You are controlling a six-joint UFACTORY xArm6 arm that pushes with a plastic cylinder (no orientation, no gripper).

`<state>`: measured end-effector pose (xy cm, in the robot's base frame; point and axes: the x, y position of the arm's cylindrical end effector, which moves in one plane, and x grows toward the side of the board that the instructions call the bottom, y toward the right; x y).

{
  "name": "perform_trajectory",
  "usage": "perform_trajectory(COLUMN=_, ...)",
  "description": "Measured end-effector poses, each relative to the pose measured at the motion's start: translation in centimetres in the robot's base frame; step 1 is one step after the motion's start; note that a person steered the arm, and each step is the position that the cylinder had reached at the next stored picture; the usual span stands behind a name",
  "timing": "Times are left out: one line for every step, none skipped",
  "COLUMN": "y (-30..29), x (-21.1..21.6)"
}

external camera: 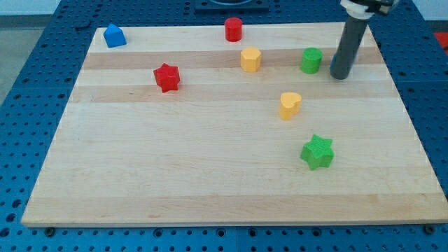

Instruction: Push the blue cube towards the top right

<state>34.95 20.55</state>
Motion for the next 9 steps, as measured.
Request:
perform_trajectory(y=1.6, x=-1.2)
perform_trajectory(y=2.4, x=-4.3)
perform_trajectory(y=2.4, x=-6.9)
perform_trajectory(y=2.6, x=-8.8)
perform_trajectory(y=3.2, x=-8.8)
perform_trajectory(y=3.3, x=-8.8)
perform_trajectory(y=3.3, x=-9.7)
perform_trajectory(y=3.3, x=-10.7)
perform_trajectory(y=3.3, x=-11.1)
